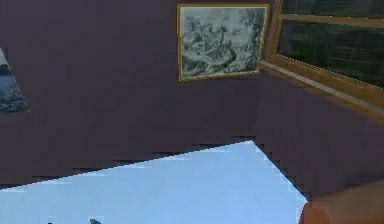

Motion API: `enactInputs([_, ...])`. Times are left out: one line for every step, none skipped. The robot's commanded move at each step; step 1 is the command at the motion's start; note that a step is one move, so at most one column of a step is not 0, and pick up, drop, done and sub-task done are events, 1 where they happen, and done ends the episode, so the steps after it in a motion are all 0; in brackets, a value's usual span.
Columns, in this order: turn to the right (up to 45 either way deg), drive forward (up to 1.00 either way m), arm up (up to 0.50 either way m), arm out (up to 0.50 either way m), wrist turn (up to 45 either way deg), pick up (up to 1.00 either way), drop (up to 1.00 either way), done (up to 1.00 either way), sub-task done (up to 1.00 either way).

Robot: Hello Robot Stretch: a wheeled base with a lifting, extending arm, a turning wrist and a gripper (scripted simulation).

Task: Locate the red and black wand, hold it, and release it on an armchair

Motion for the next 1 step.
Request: enactInputs([-45.0, 0.00, 0.00, 0.00, 0.0, 0.00, 0.00, 0.00, 0.00])
